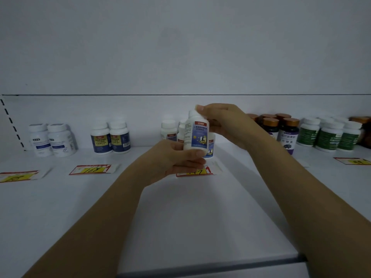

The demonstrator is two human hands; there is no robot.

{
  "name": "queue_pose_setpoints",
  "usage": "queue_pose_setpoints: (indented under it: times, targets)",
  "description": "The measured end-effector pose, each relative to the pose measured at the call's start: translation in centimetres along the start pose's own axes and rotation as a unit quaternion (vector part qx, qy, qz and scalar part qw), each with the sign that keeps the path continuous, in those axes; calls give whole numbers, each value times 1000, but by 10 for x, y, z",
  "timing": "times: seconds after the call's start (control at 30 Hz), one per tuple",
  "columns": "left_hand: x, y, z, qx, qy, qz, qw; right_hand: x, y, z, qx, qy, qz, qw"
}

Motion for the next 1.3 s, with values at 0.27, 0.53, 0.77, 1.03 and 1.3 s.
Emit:
queue_pose_setpoints:
  times: [0.27,0.53,0.77,1.03,1.3]
  targets:
    - [3,0,0,-2,-8,10,1000,-1,3,2,-20,21,8,1000]
    - [5,-2,1,-2,-8,13,1000,1,4,4,-38,23,15,999]
    - [-1,-3,4,-14,-20,-22,999,9,6,5,-46,36,45,997]
    - [-15,-2,12,-73,-92,-92,989,36,18,3,-67,46,148,986]
    - [-27,3,31,-151,-92,-181,968,55,32,-17,5,40,231,972]
Point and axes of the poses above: each hand's wrist, its own y-axis away from the middle knuckle, its own z-axis out of the back of the hand, x = y × z, the point moved 8 cm from there along -y, towards the middle knuckle, and after that the axes turned 1 degree about -y, right-handed, at the moved point
